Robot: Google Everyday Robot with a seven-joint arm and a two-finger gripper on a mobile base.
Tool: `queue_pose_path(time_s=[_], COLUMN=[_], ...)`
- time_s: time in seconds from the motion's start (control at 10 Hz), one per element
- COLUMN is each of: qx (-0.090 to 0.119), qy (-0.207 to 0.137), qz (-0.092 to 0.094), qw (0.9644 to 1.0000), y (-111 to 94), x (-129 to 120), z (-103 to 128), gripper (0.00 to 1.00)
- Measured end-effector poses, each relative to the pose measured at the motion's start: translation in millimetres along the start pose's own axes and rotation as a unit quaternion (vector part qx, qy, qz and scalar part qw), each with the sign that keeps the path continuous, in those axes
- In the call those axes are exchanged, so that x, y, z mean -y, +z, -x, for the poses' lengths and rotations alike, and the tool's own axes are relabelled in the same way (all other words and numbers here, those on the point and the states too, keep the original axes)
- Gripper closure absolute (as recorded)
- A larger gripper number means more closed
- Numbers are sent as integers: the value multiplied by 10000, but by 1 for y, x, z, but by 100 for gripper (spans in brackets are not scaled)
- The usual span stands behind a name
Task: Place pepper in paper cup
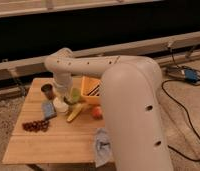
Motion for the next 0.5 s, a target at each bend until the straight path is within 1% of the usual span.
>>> queue_pose_path(time_s=[0.1,0.2,0.3,0.5], qx=[-25,-29,-50,-93], qy=[-40,-92,-144,-269], qz=[-18,-22,-28,-37], qw=[10000,10000,9999,9996], y=[0,0,0,0], x=[-1,-4,-6,-11], z=[1,5,6,12], gripper=[73,61,53,33])
